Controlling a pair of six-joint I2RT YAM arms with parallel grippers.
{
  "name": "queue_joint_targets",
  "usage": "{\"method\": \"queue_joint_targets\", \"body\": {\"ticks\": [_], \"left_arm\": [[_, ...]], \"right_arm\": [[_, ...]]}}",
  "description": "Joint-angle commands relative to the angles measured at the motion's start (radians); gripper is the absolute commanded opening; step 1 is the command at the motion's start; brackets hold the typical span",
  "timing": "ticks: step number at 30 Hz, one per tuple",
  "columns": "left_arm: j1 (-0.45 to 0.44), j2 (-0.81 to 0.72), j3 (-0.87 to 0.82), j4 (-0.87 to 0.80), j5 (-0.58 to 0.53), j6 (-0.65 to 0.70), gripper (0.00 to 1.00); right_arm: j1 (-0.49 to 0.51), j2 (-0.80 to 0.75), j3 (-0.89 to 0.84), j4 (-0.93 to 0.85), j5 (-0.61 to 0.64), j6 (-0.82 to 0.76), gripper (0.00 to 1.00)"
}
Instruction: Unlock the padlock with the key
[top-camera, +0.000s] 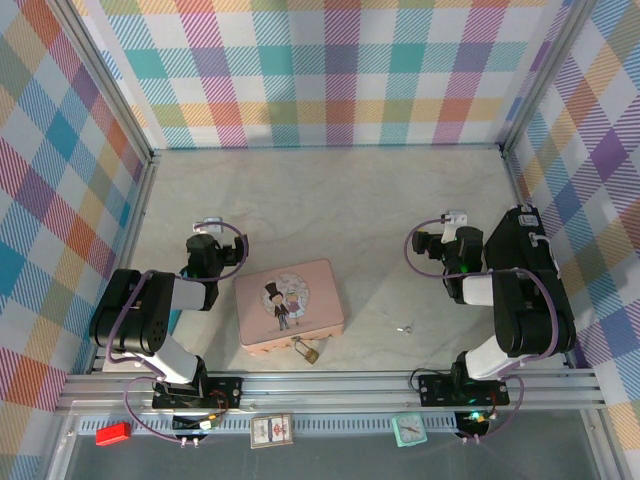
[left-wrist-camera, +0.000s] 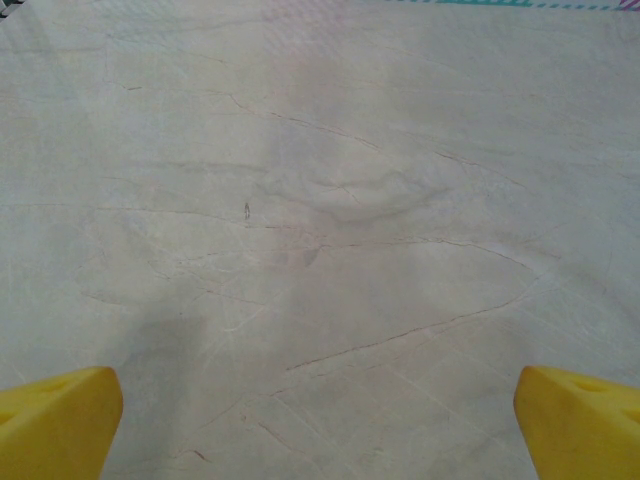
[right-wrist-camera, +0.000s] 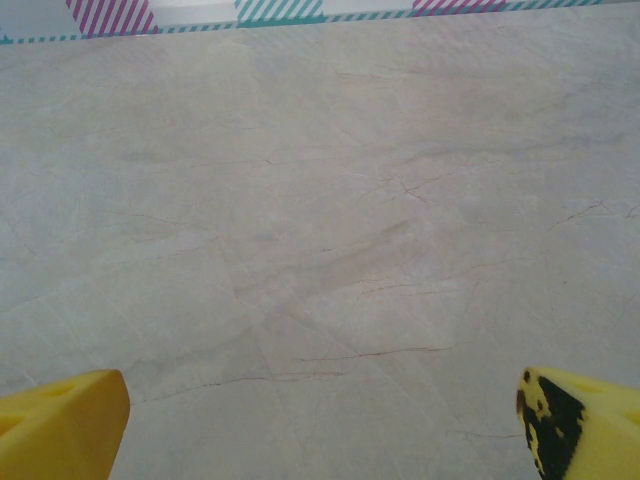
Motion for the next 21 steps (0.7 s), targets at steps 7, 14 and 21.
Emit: {"method": "queue_joint_targets", "body": {"ticks": [7,14,21], "left_arm": [[0.013,0.002,0.022,0.009,0.018,-0.008,1.00],[-0.011,-0.110,0.147,-0.315,0.054,0.027,1.00],[-0.045,-0.371,0.172,-0.502,0.058,-0.025,1.00]], "right_arm": [[-0.007,-0.004,0.001,0.034,-0.017,0.001,0.99],[-0.005,-0.039,0.018,-0.023,-0.102,-0.039,0.99],[0.010,-0.252,0.099,-0.355,-0.083,0.005,0.99]]}}
